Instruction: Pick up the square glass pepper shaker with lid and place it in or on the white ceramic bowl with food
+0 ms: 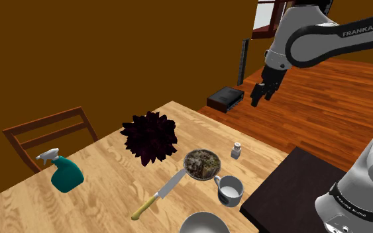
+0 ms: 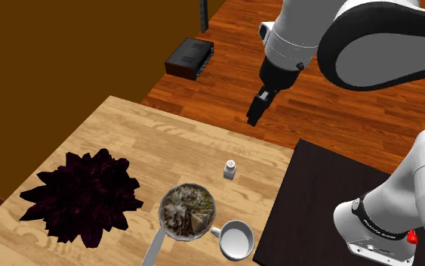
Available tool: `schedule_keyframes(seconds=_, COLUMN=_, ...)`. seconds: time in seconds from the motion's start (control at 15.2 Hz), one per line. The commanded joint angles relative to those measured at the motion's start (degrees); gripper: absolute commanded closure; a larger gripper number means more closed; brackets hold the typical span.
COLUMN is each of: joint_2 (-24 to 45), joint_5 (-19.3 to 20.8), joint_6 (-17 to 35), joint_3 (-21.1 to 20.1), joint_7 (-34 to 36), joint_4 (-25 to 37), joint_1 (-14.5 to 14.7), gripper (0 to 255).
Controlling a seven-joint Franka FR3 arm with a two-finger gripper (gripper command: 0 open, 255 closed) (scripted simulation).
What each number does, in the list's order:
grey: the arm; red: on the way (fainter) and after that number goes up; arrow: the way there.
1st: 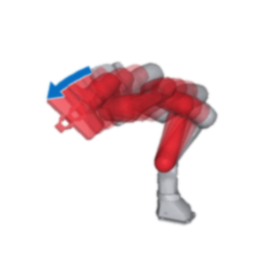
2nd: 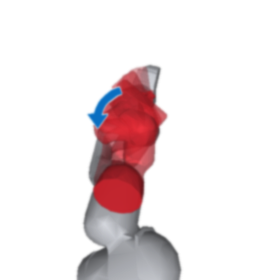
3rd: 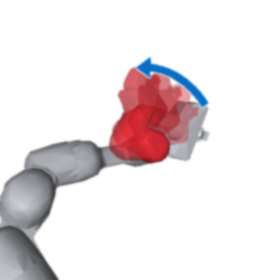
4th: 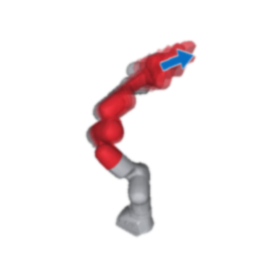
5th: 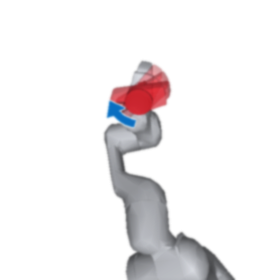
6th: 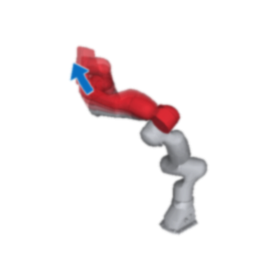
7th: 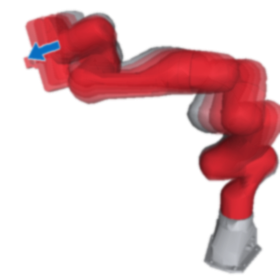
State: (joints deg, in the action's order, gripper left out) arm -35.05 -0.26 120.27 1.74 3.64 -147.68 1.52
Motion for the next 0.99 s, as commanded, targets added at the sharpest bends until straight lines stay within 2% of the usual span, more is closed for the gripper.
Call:
schedule_keyframes(seconds=0.0, joint_2=2.91, joint_5=-0.05, joint_6=4.36, joint_3=-0.31, joint_7=0.17, joint_4=-1.59, joint_1=0.26, gripper=0)
schedule_keyframes(seconds=0.46, joint_2=15.29, joint_5=0.0, joint_6=19.45, joint_3=-1.33, joint_7=0.81, joint_4=-5.27, joint_1=1.02, gripper=0)
schedule_keyframes(seconds=0.92, joint_2=31.43, joint_5=0.96, joint_6=34.04, joint_3=-2.4, joint_7=2.12, joint_4=-4.7, joint_1=1.44, gripper=0)
